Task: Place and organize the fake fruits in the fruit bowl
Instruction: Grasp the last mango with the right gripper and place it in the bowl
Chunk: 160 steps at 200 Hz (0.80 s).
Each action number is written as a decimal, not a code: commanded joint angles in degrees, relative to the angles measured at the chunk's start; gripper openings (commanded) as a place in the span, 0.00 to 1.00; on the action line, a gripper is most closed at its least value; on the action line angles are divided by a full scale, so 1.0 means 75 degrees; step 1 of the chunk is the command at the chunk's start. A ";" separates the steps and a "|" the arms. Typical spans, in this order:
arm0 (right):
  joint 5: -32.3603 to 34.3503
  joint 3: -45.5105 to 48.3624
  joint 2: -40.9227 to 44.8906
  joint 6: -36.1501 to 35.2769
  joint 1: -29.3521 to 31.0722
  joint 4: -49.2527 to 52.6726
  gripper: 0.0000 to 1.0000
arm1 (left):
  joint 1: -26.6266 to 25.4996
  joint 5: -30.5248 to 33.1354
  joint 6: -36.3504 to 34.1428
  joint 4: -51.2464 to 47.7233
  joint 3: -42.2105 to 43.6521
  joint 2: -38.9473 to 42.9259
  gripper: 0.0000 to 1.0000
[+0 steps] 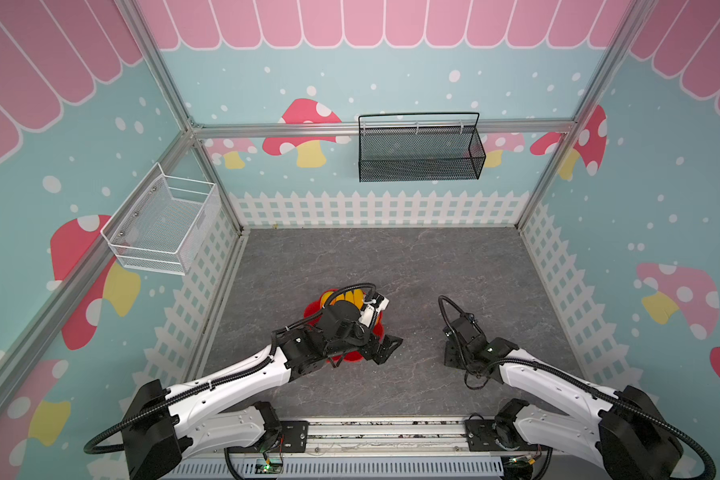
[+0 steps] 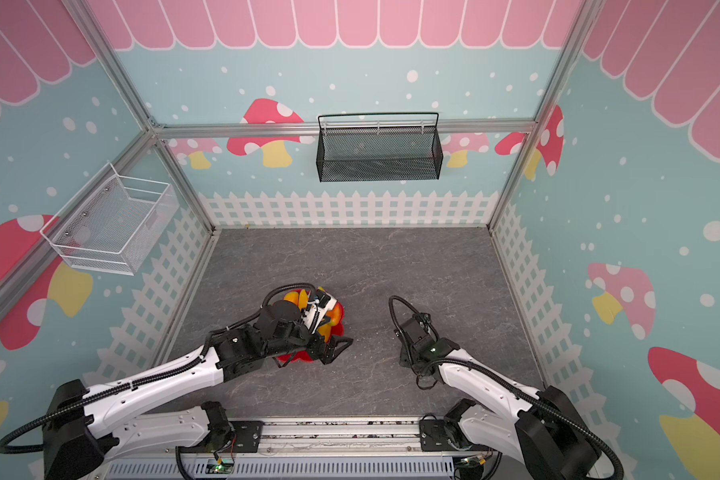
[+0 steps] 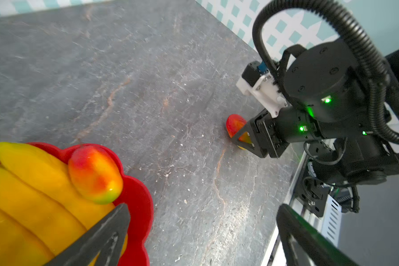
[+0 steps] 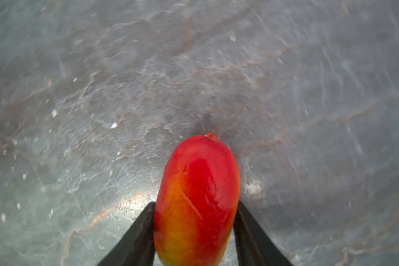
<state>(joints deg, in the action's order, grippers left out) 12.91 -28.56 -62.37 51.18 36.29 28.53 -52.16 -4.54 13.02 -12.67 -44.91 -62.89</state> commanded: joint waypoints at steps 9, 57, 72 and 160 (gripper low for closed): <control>-0.0566 -0.0848 0.0326 -0.1636 0.0002 -0.0962 0.50 | 0.0332 0.1018 0.0155 -0.0669 0.0015 0.0403 1.00; -0.2820 -0.2005 -0.0519 -0.3023 0.0674 -0.2555 0.49 | 0.1330 0.0831 0.0919 -0.1288 0.0239 0.0789 1.00; -0.2646 -0.2500 -0.1170 -0.3335 0.1406 -0.2589 0.49 | 0.1459 0.0876 0.1055 -0.1275 0.0410 0.1014 1.00; -0.2565 -0.3615 -0.3248 -0.3336 0.2251 -0.2856 0.51 | 0.1847 0.1560 0.1337 -0.1752 0.0744 0.1959 1.00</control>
<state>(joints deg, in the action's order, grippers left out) -6.85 -53.19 -84.75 27.53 52.88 7.84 -39.16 5.43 22.13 -23.92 -40.36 -50.11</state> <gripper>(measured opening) 0.505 0.998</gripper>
